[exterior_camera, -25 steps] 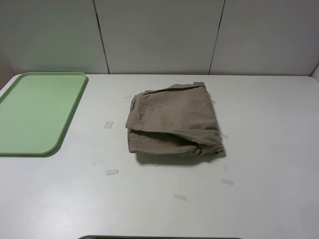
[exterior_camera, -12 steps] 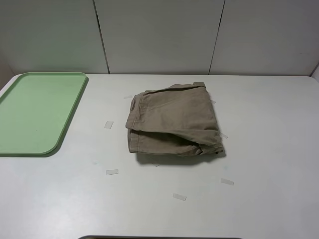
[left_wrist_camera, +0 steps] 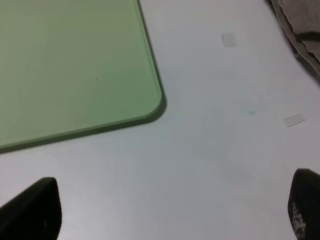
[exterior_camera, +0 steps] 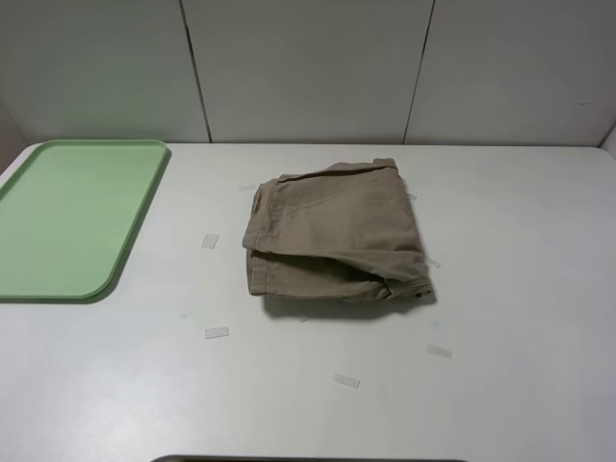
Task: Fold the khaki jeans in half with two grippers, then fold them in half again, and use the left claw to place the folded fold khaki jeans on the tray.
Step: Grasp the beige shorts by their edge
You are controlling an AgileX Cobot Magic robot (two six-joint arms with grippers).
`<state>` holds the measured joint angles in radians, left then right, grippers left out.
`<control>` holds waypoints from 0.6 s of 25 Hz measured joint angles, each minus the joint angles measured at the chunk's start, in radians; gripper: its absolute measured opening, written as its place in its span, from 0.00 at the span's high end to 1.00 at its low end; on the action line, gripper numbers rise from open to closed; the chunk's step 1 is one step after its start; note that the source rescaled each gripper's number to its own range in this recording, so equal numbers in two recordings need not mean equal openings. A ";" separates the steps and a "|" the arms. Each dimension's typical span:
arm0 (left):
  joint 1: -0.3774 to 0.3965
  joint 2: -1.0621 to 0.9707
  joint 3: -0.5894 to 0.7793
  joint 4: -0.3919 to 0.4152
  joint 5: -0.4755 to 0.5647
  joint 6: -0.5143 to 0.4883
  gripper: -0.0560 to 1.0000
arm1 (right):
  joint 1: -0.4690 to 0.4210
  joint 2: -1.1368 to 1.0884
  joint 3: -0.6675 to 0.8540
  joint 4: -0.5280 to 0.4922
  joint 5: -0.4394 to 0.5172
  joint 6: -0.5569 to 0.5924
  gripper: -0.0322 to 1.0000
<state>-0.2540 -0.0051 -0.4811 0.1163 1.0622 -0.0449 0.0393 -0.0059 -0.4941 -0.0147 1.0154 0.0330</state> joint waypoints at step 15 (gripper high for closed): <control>0.000 0.000 0.000 0.000 0.000 0.000 0.10 | 0.000 0.000 0.000 0.000 0.000 0.000 0.00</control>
<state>-0.2540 -0.0051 -0.4811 0.1163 1.0622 -0.0449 0.0393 -0.0059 -0.4941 -0.0147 1.0154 0.0330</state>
